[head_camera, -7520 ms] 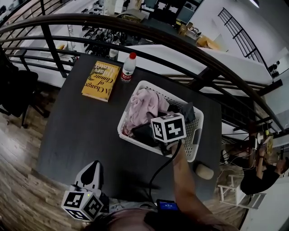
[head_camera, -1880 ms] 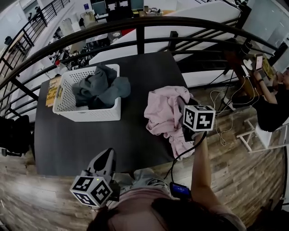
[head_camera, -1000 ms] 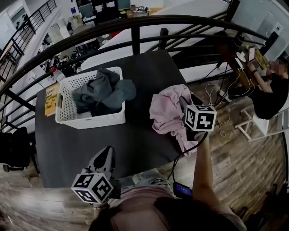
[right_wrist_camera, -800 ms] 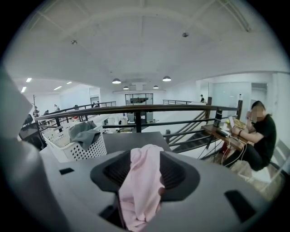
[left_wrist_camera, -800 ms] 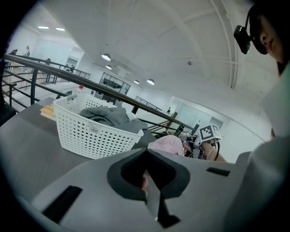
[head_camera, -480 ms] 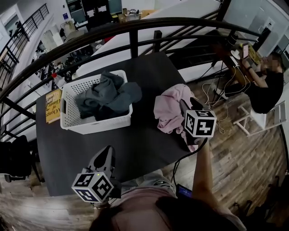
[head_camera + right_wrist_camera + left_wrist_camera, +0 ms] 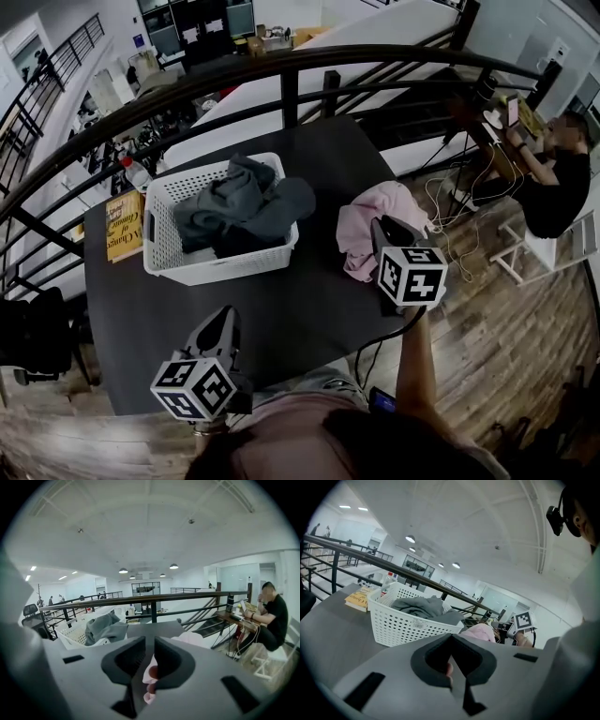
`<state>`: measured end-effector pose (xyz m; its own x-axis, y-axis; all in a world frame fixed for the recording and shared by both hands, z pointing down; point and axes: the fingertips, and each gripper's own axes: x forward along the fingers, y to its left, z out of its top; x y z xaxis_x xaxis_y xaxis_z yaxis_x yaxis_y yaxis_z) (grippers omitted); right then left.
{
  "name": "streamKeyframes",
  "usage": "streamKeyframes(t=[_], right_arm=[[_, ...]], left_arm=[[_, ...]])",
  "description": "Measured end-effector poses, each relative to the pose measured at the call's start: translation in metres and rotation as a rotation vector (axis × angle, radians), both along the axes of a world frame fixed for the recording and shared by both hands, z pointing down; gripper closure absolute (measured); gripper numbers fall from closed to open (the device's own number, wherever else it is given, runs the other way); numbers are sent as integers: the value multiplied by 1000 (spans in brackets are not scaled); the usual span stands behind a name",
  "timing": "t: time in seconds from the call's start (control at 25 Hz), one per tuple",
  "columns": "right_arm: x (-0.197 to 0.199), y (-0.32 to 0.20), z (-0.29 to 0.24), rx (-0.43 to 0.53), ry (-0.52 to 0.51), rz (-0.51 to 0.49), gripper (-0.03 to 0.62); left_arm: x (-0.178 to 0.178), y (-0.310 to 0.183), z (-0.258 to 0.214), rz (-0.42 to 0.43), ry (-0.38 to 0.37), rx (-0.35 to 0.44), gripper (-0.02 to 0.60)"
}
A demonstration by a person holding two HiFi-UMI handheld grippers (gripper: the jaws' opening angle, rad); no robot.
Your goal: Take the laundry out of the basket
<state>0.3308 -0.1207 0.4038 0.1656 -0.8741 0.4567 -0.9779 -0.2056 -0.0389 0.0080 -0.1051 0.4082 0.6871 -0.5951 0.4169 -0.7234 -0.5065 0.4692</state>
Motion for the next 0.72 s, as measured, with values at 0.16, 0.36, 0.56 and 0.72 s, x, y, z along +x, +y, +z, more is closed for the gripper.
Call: streamKeyframes(t=[0.16,0.36,0.56,0.72], right_arm=[[-22,-4,2,8,-1,-12,551],[-55,-9,6,-1,-4,-71,569],[-94,-10,0,18,-28,-138,577],[-131,-9,-9,59,-62,-207,577]], left_arm=[[-10,-6,4,3,-19,-7,592],[-19,-15,4,7,-14,0,592],[-36,-21,7,1,-11,-6,592],[-53,-25,11,-20,-11,-7,592]])
